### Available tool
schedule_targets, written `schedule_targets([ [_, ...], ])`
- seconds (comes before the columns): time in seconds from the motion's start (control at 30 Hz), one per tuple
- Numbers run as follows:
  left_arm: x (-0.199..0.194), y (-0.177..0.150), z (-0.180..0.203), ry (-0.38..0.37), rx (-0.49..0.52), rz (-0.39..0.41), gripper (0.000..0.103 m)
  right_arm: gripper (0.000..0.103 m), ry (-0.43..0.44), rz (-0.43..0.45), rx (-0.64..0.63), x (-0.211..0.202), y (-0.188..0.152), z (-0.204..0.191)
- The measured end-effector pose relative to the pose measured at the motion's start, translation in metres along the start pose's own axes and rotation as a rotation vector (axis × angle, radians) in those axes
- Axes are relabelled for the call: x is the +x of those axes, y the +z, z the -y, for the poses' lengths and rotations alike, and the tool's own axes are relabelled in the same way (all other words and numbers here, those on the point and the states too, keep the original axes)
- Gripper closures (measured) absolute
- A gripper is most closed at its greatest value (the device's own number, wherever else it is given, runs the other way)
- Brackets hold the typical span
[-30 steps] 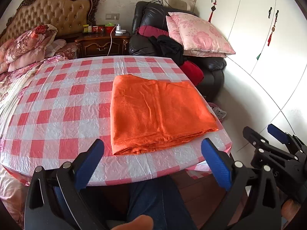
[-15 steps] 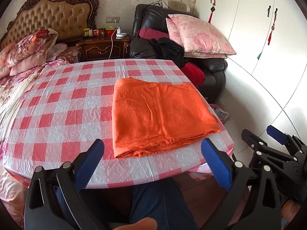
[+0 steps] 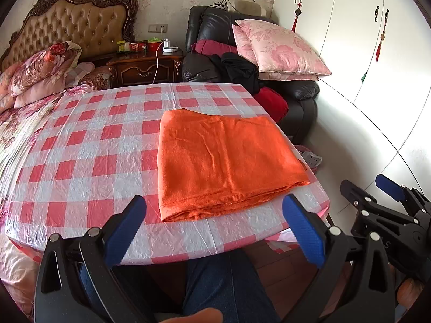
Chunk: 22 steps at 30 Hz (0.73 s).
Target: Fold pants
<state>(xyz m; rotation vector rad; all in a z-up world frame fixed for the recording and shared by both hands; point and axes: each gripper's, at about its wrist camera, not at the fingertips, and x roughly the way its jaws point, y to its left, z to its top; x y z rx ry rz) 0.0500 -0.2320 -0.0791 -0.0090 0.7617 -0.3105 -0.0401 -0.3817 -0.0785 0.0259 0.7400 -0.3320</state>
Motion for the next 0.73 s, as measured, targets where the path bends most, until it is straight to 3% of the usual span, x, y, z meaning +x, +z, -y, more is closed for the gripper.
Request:
schedule_targets([
  [0.3, 0.002, 0.0, 0.003, -0.009, 0.007, 0.002, 0.002, 0.026, -0.001, 0.0, 0.001, 0.001, 0.0, 0.001],
  [0.43, 0.007, 0.007, 0.012, -0.052, 0.033, 0.029, 0.002, 0.026, -0.003, -0.005, 0.011, 0.004, -0.002, 0.001],
  [0.57, 0.025, 0.015, 0.01, -0.15, 0.009, -0.019, 0.002, 0.026, -0.008, -0.017, 0.023, 0.015, -0.006, 0.006],
  [0.63, 0.028, 0.02, -0.008, -0.149, -0.014, 0.008, 0.002, 0.026, 0.014, -0.027, 0.044, 0.027, -0.005, 0.008],
  [0.73, 0.021, 0.023, -0.084, -0.058, -0.121, 0.086, 0.002, 0.023, 0.038, -0.037, 0.077, 0.051, 0.002, 0.009],
])
